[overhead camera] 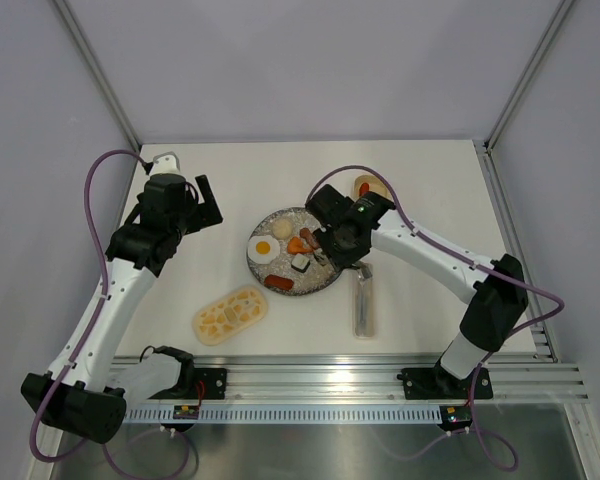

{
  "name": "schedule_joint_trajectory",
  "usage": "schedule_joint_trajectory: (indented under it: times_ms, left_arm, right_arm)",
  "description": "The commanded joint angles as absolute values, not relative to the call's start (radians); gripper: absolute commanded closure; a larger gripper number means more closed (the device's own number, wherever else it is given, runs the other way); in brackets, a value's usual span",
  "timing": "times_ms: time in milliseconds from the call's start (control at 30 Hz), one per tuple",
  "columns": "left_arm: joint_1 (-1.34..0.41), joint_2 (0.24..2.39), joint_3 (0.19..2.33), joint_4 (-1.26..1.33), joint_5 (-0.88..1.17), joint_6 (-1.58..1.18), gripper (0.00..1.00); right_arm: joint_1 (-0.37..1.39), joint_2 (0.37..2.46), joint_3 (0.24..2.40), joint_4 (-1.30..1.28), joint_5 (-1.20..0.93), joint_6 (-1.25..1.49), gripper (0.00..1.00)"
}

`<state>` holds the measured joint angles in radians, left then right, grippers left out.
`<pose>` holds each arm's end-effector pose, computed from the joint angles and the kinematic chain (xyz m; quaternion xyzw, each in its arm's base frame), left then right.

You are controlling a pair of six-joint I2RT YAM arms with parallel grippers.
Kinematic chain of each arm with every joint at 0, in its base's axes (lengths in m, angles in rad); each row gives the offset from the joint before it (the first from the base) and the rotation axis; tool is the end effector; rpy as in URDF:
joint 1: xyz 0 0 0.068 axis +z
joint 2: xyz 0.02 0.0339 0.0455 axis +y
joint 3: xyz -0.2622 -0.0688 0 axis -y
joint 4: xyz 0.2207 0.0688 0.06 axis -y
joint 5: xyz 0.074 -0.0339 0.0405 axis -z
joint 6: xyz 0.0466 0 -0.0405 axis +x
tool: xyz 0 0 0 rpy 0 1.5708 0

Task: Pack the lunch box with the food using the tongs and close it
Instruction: Pick up the fake food from the plate.

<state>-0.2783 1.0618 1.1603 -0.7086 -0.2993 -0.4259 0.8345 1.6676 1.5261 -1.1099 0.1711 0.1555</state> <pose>0.1991 -0.0426 0.3560 -0.1334 0.8695 -0.0335 0.4745 0.2140 0.2243 0.2889 -0.3148 0.9320 0.0010 0.1795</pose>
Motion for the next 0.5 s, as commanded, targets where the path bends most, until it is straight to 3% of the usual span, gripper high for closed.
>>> schedule_joint_trajectory:
  times_ms: [0, 467]
  left_arm:
    - [-0.276, 1.043, 1.157, -0.664, -0.304, -0.419, 0.01]
    - [-0.275, 1.058, 1.149, -0.658, -0.308, -0.411, 0.01]
  right_arm:
    - [0.819, 1.609, 1.591, -1.062, 0.207, 0.189, 0.70]
    - [0.693, 1.611, 1.621, -1.031, 0.233, 0.262, 0.71]
